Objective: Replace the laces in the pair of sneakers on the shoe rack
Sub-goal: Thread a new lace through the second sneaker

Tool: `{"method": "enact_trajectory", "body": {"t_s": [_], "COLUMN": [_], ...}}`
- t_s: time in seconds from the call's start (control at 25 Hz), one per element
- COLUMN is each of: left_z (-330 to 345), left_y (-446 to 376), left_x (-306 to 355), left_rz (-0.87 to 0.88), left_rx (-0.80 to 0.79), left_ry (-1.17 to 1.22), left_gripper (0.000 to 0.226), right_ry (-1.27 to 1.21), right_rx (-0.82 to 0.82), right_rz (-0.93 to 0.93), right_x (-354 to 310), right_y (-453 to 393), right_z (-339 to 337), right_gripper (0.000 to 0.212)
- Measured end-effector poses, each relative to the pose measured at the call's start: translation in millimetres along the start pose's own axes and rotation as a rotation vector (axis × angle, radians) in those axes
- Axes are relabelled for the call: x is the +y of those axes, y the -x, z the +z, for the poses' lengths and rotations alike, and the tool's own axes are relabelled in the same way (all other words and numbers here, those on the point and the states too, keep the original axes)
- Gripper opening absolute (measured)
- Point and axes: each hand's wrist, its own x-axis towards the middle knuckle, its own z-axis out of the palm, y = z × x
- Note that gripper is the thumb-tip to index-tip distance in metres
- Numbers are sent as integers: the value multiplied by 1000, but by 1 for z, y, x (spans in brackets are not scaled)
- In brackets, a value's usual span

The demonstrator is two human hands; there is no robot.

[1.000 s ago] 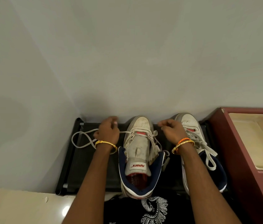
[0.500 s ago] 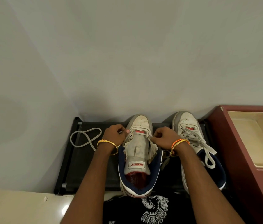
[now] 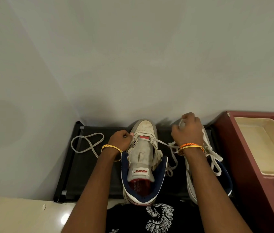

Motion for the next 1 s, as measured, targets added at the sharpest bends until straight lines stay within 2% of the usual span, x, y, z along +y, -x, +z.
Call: {"method": "enact_trajectory", "body": {"t_s": [0.04,0.12,0.2,0.28,0.4,0.48,0.6,0.68,0.84,1.0], "left_z": [1,2,2,0,-3,-5,-2,-3,-31,-92], "left_y": [0,1,-1,-5,-10,-10,-8,-3,29,80], "left_x": [1,1,0,-1,-1,2,3,4,27,103], "left_rz": [2,24,-3,-86,-236,-346,-396,-369,-228,-8], "left_rx": [-1,19,51,79,143,123,127,152,136,77], "left_ry": [6,9,34,89,157,229,517,536,386,282], "left_gripper": [27,25,23,23,23,24,22,21,13,21], "right_ry": [-8,-110,16,83,90,29,13,-75,-402,-502], "right_rx": [-63,-355,-640,-767,-794,-839,-817,-704,-491,-588], "right_rz": [-24,-27,-49,-13,47,96,149,197,231,113], "right_x": [-1,-5,-6,-1,5,4,6,7,-17,-82], "right_y": [1,3,9,11,7,6,8,10,18,11], "right_z": [4,15,26,34,40,38,34,30,-6,-82], "right_gripper": [29,31,35,38,36,35,37,41,33,33]}}
